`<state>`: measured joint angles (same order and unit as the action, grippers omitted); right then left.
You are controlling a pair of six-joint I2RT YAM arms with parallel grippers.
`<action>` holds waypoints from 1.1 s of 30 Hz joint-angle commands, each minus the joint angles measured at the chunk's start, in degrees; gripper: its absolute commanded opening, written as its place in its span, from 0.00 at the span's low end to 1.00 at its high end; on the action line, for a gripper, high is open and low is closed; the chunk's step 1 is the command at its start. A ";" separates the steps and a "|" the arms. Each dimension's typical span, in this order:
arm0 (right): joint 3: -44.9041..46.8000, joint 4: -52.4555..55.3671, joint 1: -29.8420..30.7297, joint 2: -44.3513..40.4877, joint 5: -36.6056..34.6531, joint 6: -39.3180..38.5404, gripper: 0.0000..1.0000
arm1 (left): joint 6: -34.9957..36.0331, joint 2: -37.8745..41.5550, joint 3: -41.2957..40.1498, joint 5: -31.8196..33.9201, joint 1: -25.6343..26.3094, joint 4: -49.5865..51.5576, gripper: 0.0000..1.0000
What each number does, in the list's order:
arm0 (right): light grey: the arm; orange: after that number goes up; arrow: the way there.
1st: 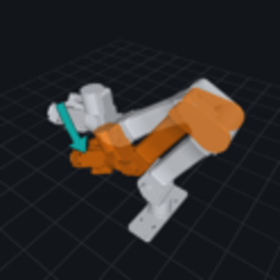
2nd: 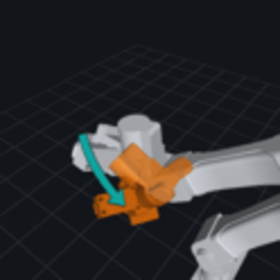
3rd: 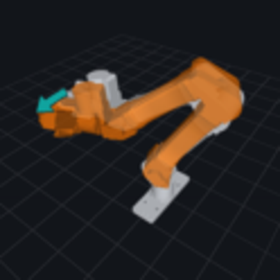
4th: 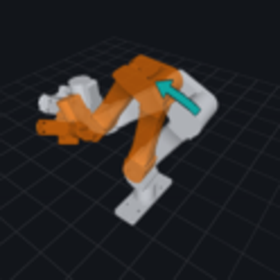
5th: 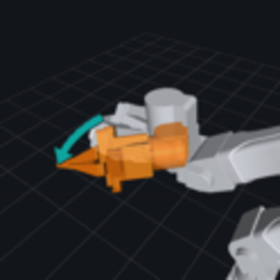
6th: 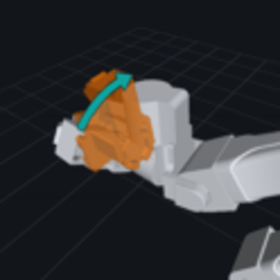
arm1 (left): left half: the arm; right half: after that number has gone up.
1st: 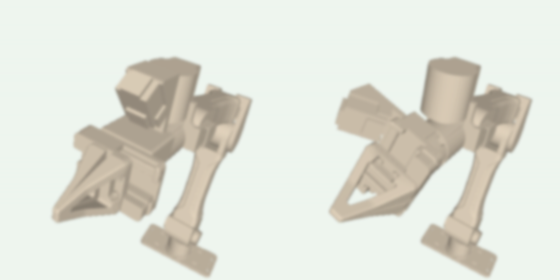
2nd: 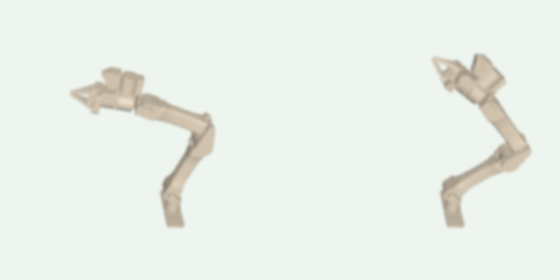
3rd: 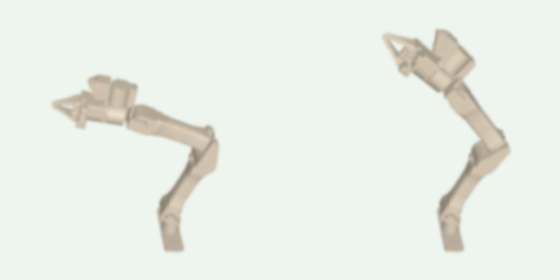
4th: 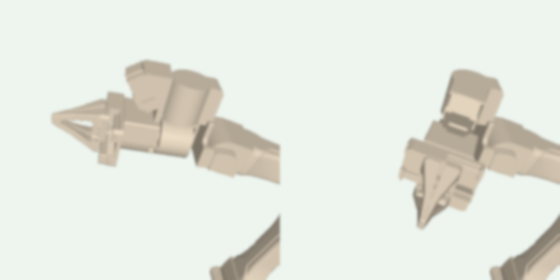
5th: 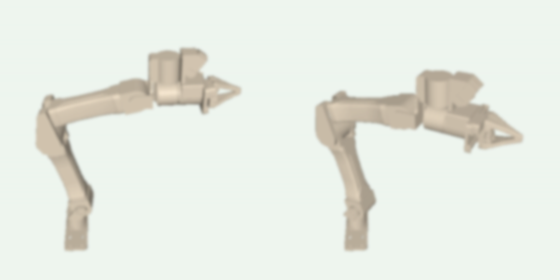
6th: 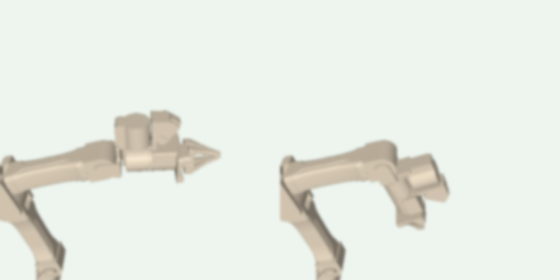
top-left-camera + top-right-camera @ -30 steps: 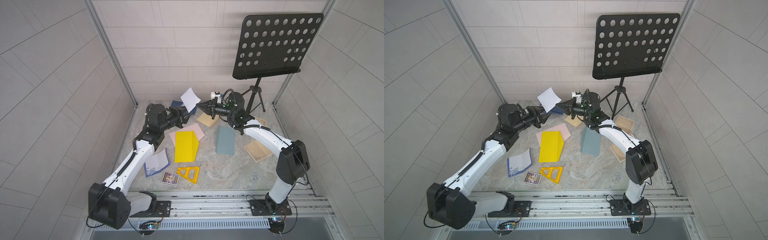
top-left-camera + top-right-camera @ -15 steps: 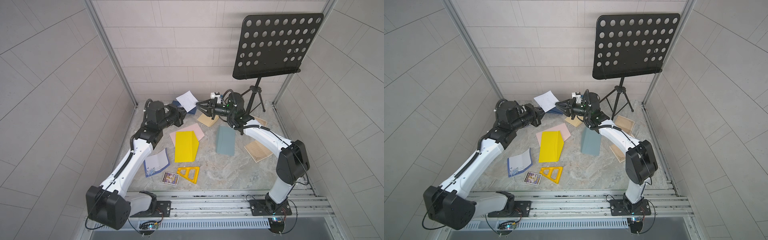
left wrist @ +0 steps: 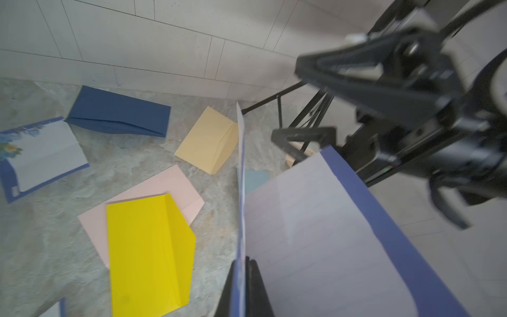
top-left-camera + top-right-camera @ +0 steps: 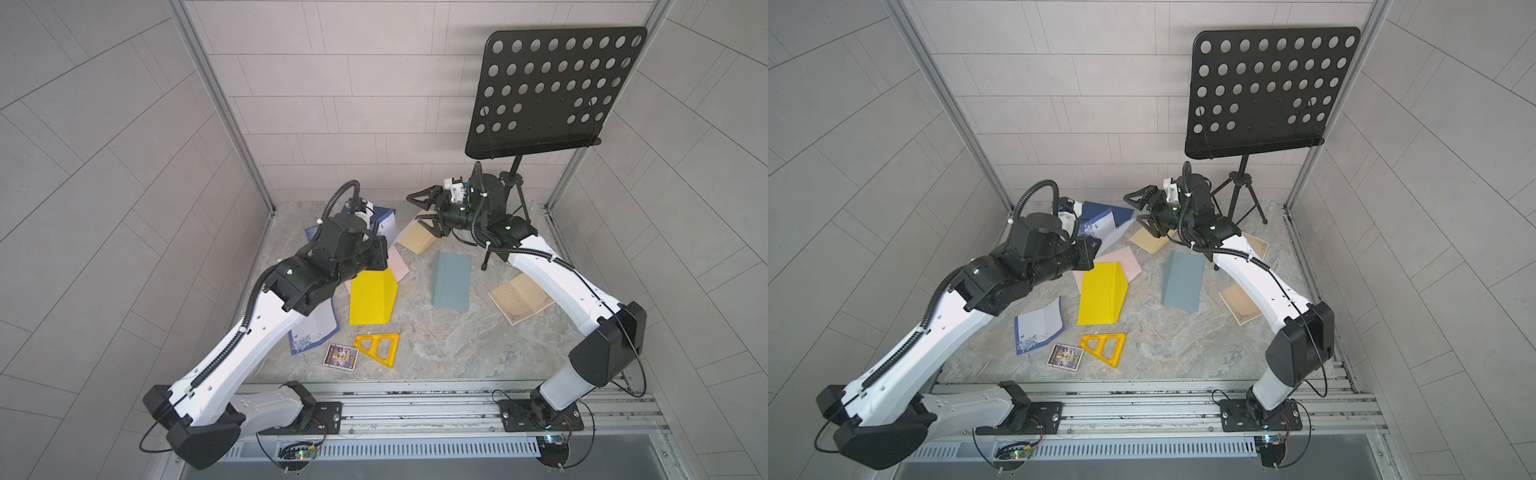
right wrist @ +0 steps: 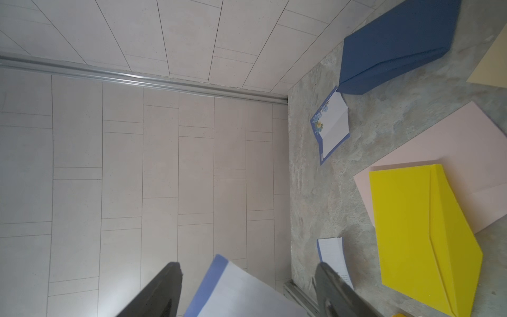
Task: Take the letter paper out of the envelope
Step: Unfold the letter paper.
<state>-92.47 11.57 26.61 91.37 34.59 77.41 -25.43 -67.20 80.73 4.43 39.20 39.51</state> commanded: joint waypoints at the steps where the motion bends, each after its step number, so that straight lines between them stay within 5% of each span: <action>1: 0.00 4.46 -0.37 -0.94 -1.75 -1.68 0.80 | 14.61 5.18 -5.60 10.07 -0.18 -2.83 0.00; 7: -0.83 1.46 -5.56 1.32 9.15 -6.54 0.75 | 20.08 8.67 -7.63 3.45 -0.31 -3.69 0.00; 13: -3.05 -0.19 -3.97 4.76 21.57 -15.15 0.72 | 16.74 10.31 -9.46 -7.53 -3.93 -7.57 0.00; 22: 8.26 -27.62 -2.21 2.90 30.15 -4.21 0.76 | 12.79 9.17 -7.39 -17.85 -8.79 -9.51 0.00; 33: 7.64 -25.93 1.67 4.43 33.11 -5.73 0.76 | 8.78 8.51 -6.88 -19.94 -9.75 -12.52 0.00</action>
<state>-84.29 -12.27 28.10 95.79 65.54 71.22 -15.16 -58.52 72.01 -14.28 29.98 29.30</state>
